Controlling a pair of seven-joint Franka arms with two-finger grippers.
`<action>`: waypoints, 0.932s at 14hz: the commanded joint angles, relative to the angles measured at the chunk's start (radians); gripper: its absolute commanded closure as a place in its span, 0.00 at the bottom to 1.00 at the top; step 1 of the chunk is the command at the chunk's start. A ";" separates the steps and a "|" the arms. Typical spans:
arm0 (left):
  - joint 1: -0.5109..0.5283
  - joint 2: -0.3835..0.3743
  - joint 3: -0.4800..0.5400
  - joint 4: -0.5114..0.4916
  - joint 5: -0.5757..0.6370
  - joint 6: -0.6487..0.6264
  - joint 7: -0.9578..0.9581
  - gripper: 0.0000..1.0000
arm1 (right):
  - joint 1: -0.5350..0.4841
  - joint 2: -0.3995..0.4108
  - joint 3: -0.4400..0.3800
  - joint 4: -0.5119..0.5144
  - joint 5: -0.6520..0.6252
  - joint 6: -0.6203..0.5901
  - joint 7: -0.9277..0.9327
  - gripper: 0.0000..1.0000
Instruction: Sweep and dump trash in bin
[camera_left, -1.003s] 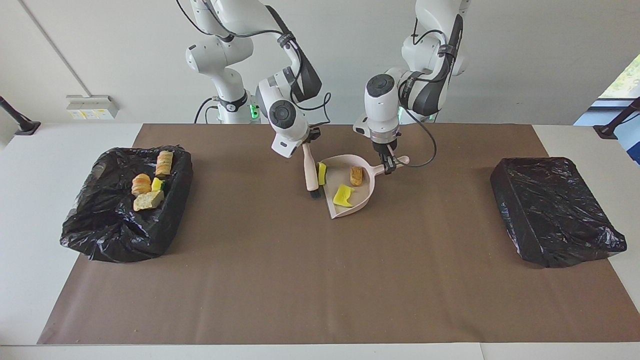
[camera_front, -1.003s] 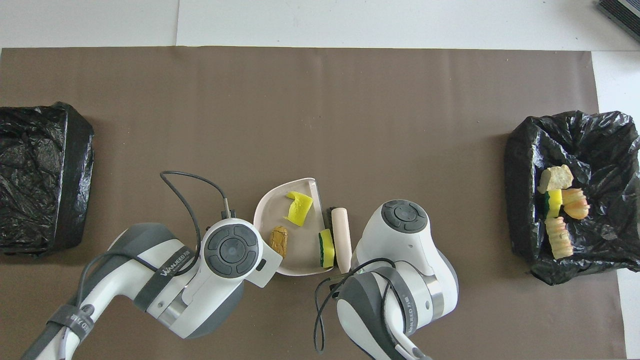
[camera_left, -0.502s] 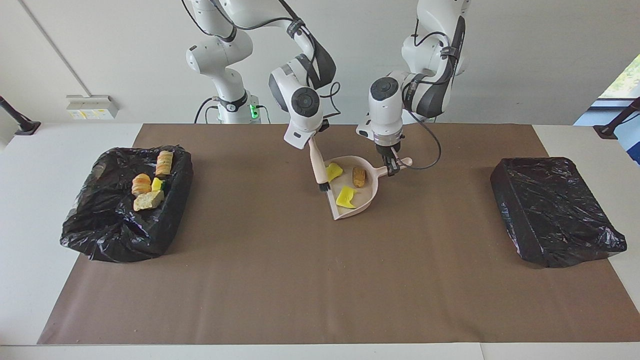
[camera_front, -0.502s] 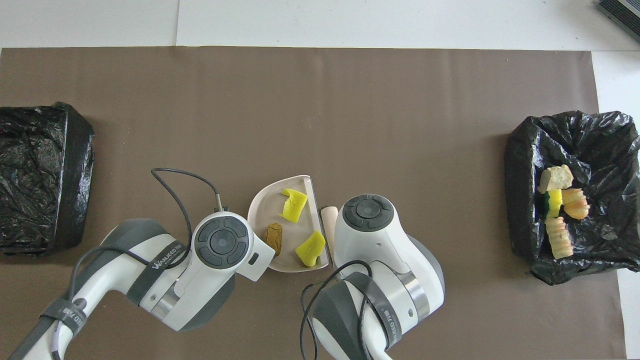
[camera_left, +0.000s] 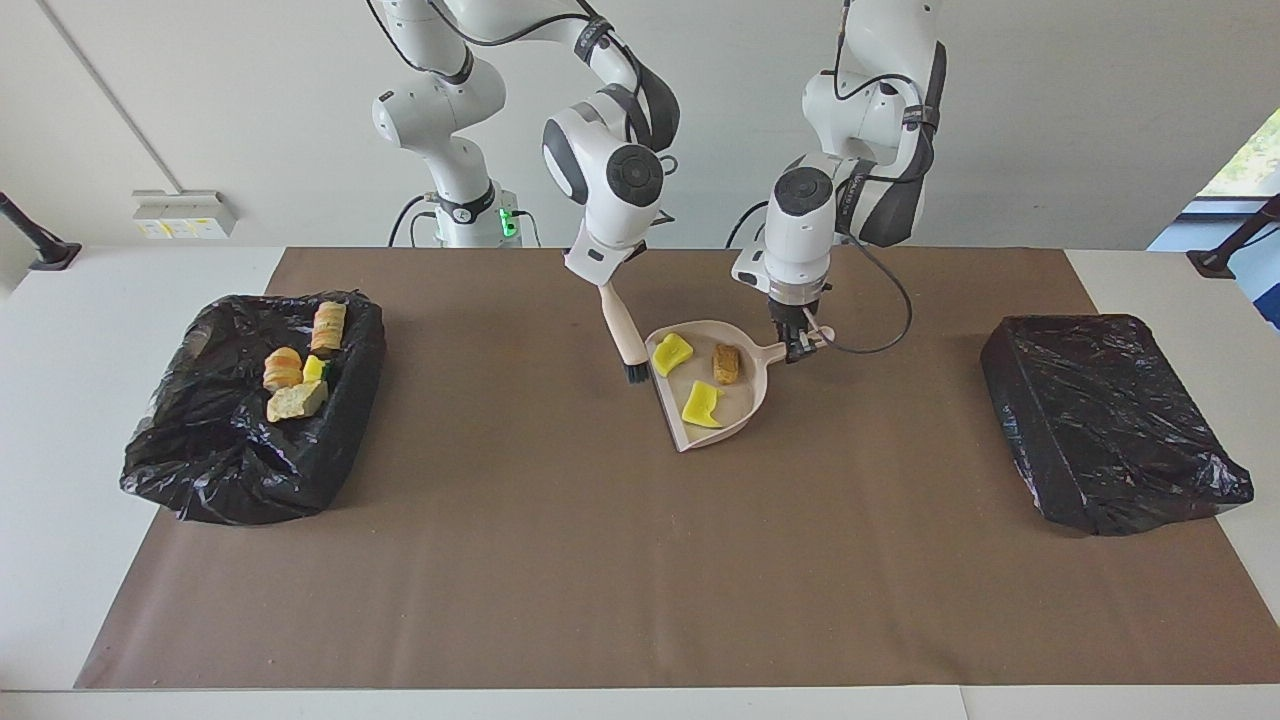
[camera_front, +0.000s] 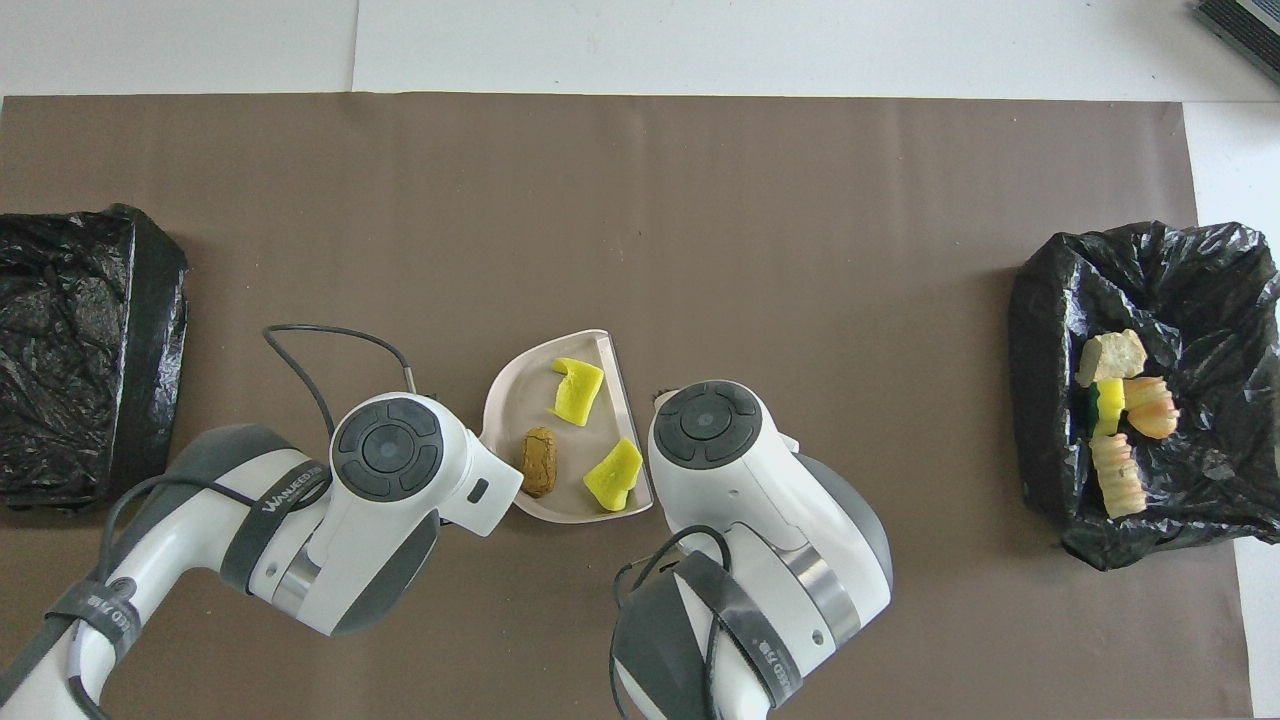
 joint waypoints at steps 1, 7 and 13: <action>0.098 -0.023 -0.001 0.049 -0.017 -0.013 0.118 1.00 | -0.018 -0.028 -0.007 0.020 0.045 -0.041 0.081 1.00; 0.479 -0.112 0.000 0.193 -0.017 -0.176 0.446 1.00 | 0.023 -0.066 0.002 -0.164 0.257 0.106 0.291 1.00; 0.858 -0.056 0.002 0.329 -0.012 -0.138 0.730 1.00 | 0.124 -0.060 0.004 -0.262 0.288 0.232 0.347 1.00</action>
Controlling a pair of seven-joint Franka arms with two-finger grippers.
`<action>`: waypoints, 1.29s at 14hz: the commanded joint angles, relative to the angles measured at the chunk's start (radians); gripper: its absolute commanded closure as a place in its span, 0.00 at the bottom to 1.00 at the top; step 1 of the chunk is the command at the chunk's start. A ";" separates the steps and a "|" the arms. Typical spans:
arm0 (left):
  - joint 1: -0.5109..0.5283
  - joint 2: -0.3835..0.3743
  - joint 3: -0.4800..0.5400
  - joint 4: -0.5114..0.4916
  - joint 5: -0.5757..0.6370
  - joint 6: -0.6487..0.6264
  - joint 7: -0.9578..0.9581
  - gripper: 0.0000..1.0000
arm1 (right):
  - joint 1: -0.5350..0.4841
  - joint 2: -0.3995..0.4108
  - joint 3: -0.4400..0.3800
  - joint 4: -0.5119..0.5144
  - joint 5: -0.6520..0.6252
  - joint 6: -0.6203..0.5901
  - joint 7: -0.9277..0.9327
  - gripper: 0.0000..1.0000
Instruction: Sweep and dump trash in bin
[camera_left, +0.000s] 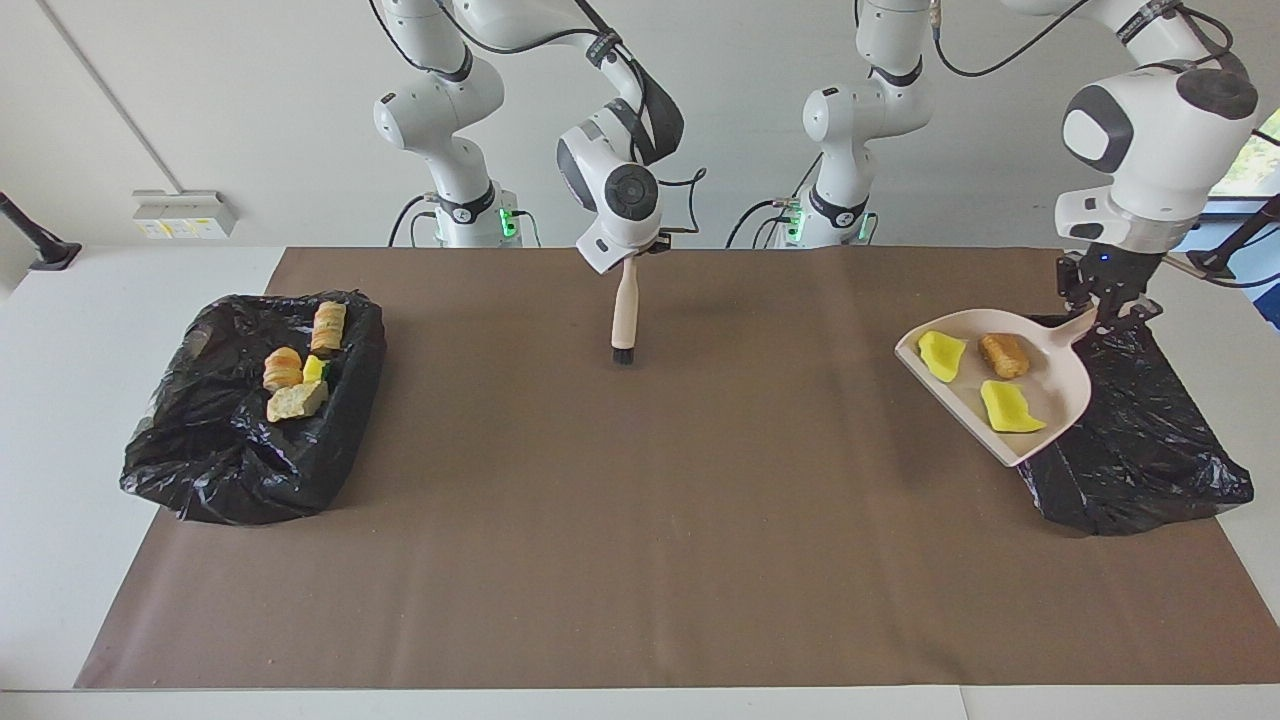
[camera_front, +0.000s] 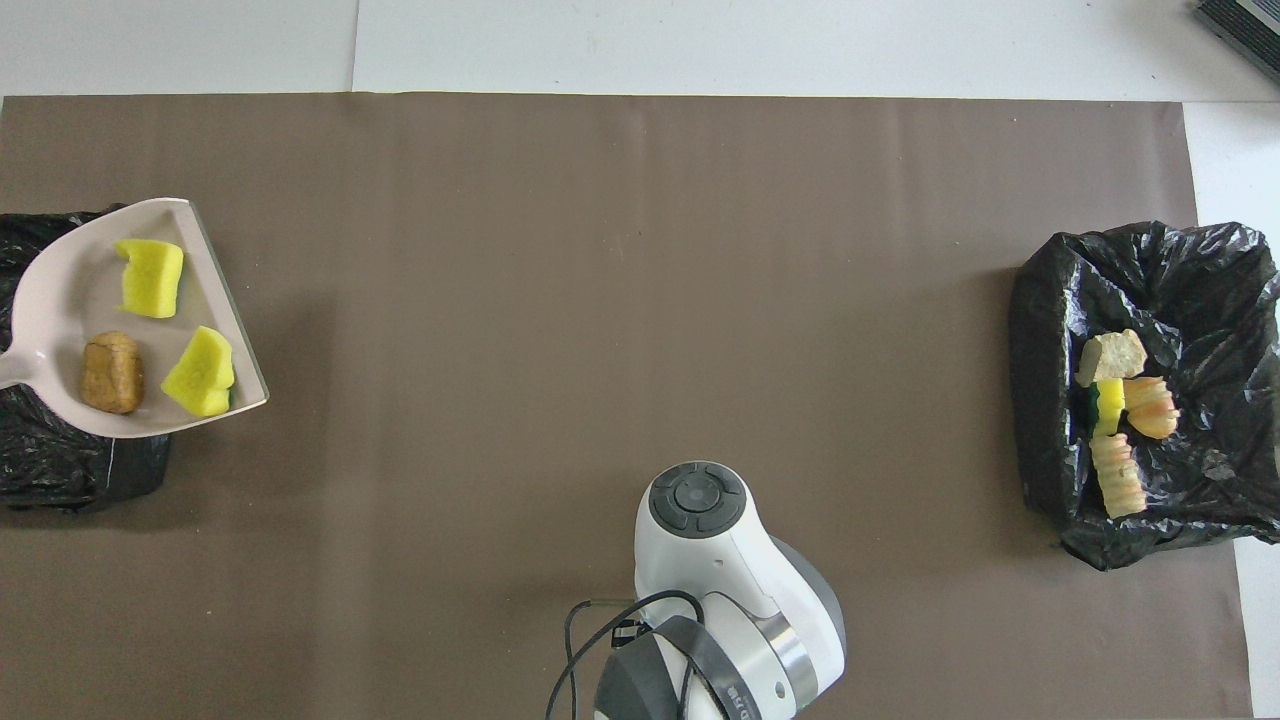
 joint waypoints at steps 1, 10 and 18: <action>0.117 0.067 -0.020 0.104 0.015 0.004 0.077 1.00 | 0.024 -0.031 0.000 -0.072 0.023 0.091 0.001 1.00; 0.182 0.154 -0.014 0.195 0.573 0.162 0.102 1.00 | 0.055 0.022 -0.004 -0.037 -0.058 0.164 -0.053 0.00; 0.179 0.122 -0.014 0.163 0.879 0.145 0.071 1.00 | -0.176 -0.085 -0.010 0.122 -0.271 0.150 -0.148 0.00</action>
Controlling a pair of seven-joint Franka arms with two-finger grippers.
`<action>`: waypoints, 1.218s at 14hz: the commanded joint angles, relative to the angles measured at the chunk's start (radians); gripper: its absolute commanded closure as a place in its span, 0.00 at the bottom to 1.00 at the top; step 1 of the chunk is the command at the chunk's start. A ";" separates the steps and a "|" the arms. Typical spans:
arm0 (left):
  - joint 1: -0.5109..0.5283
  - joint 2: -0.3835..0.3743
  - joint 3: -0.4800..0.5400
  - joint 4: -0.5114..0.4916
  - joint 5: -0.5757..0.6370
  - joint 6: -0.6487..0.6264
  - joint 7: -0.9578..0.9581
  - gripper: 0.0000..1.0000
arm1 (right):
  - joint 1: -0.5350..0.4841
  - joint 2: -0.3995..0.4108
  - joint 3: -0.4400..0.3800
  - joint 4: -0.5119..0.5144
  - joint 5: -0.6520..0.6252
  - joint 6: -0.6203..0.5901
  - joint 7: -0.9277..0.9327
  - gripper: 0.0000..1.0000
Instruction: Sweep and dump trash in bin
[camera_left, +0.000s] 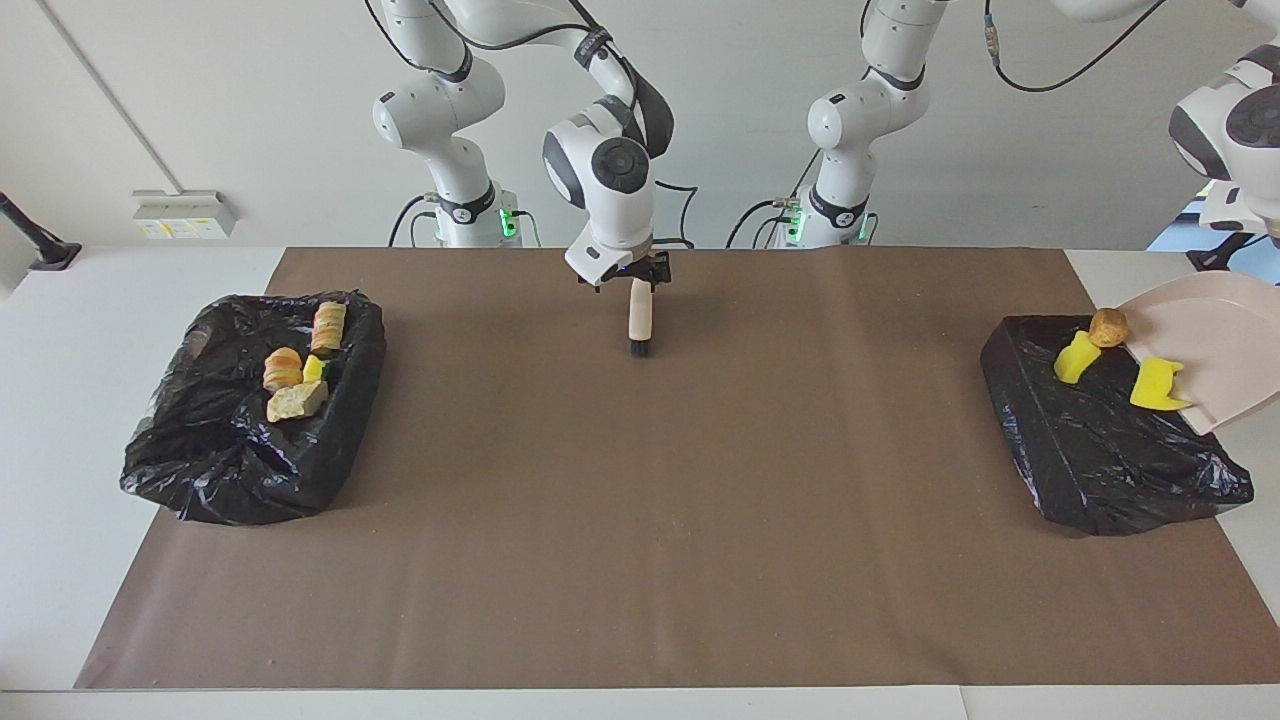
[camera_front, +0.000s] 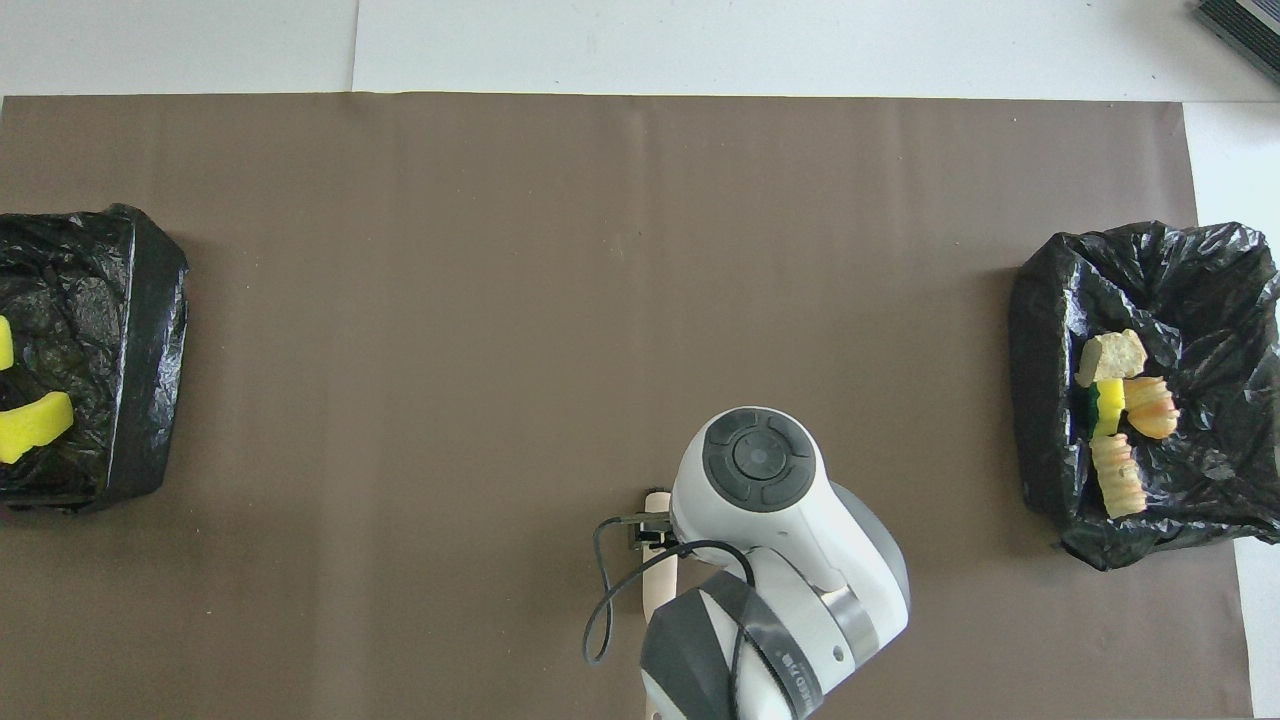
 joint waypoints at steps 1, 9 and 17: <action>0.011 -0.023 -0.008 -0.011 0.091 0.004 -0.014 1.00 | -0.091 -0.063 0.006 0.050 -0.062 -0.017 -0.042 0.00; -0.015 -0.071 -0.021 -0.024 -0.052 -0.039 -0.021 1.00 | -0.377 -0.064 -0.003 0.355 -0.193 -0.233 -0.282 0.00; -0.288 -0.069 -0.022 -0.022 -0.572 -0.295 -0.324 1.00 | -0.476 -0.107 -0.101 0.552 -0.171 -0.464 -0.391 0.00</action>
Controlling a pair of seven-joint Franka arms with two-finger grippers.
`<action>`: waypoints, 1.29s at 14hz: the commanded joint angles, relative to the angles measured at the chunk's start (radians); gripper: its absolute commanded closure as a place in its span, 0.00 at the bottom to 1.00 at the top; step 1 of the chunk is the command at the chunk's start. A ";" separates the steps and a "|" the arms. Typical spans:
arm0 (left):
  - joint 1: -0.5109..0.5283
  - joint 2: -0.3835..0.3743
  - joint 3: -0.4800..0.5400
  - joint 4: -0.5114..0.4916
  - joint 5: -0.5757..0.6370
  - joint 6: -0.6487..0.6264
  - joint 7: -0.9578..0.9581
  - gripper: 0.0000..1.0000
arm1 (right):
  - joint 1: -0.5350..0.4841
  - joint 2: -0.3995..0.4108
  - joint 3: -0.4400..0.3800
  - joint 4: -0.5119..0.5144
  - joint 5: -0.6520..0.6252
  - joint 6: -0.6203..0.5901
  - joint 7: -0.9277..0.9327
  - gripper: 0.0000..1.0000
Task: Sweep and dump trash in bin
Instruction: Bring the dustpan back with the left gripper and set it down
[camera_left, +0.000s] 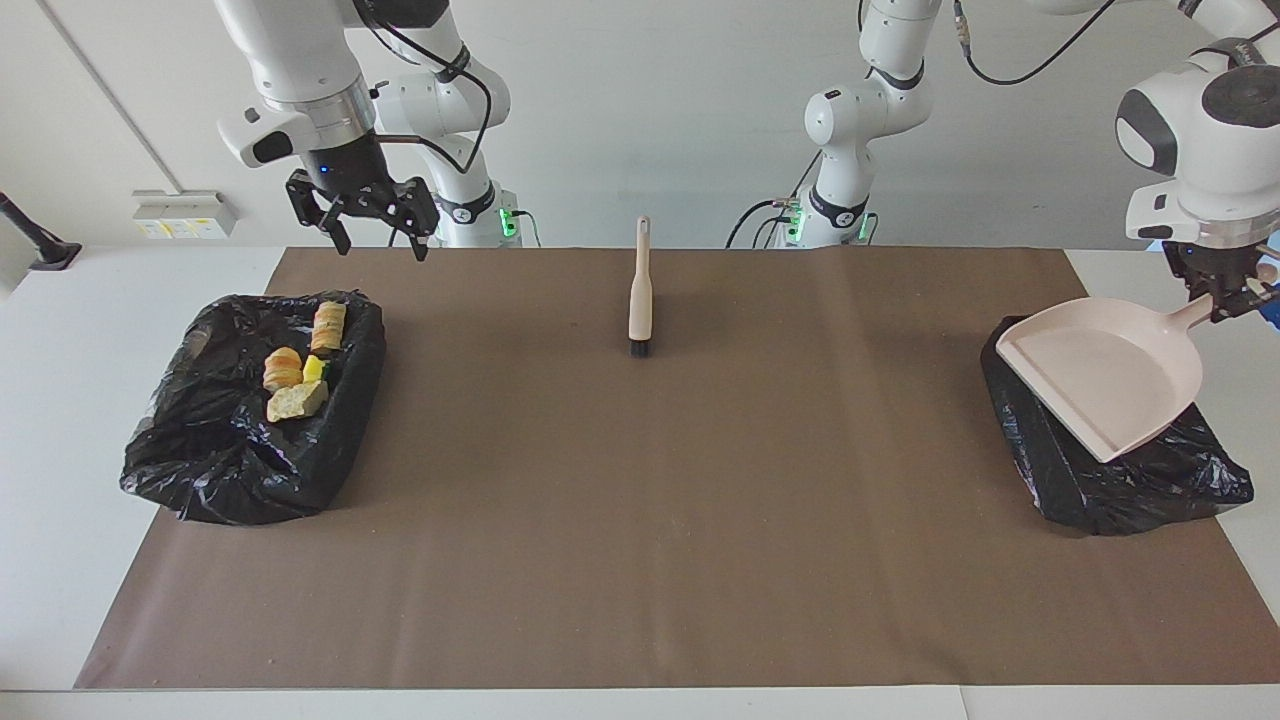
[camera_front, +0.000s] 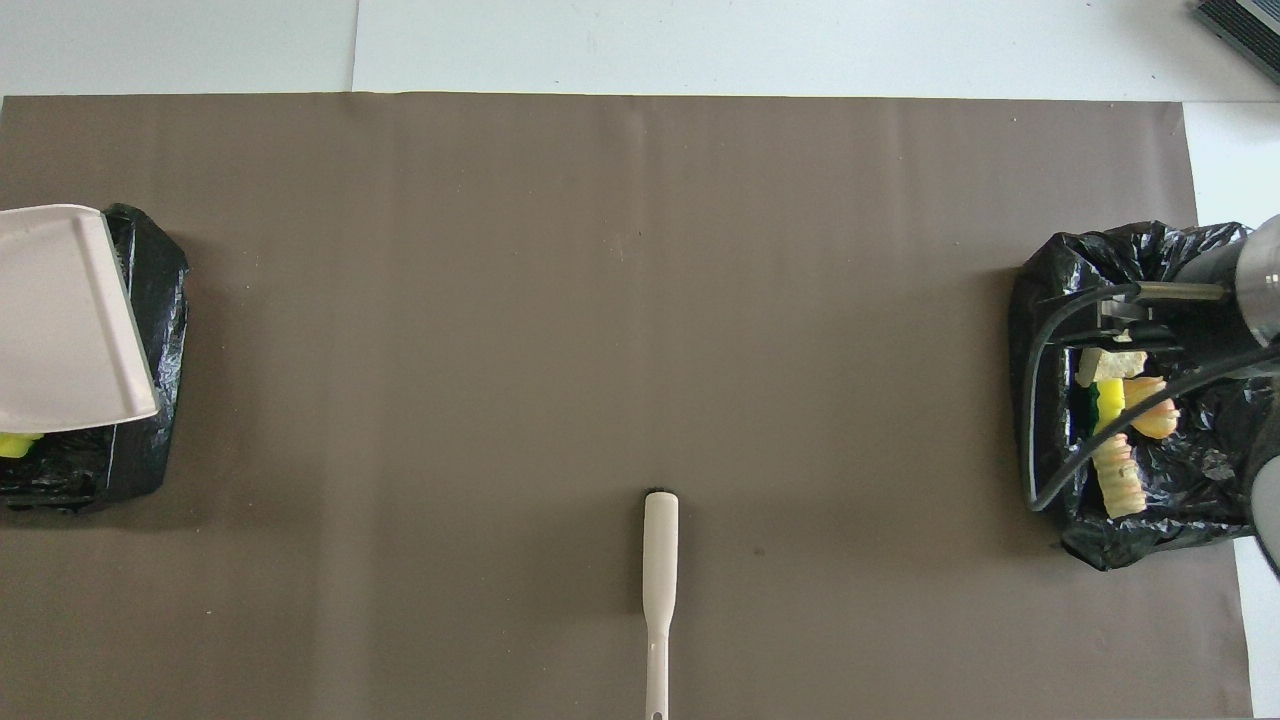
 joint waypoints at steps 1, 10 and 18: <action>-0.103 -0.011 0.014 -0.006 -0.132 -0.068 -0.193 1.00 | -0.023 -0.029 -0.017 0.005 -0.001 -0.041 -0.043 0.00; -0.578 0.218 0.014 0.140 -0.348 -0.081 -1.124 1.00 | -0.025 -0.052 -0.025 -0.017 0.000 -0.050 -0.041 0.00; -0.807 0.458 0.016 0.430 -0.520 -0.125 -1.649 1.00 | -0.040 -0.053 -0.040 -0.017 0.146 -0.040 -0.040 0.00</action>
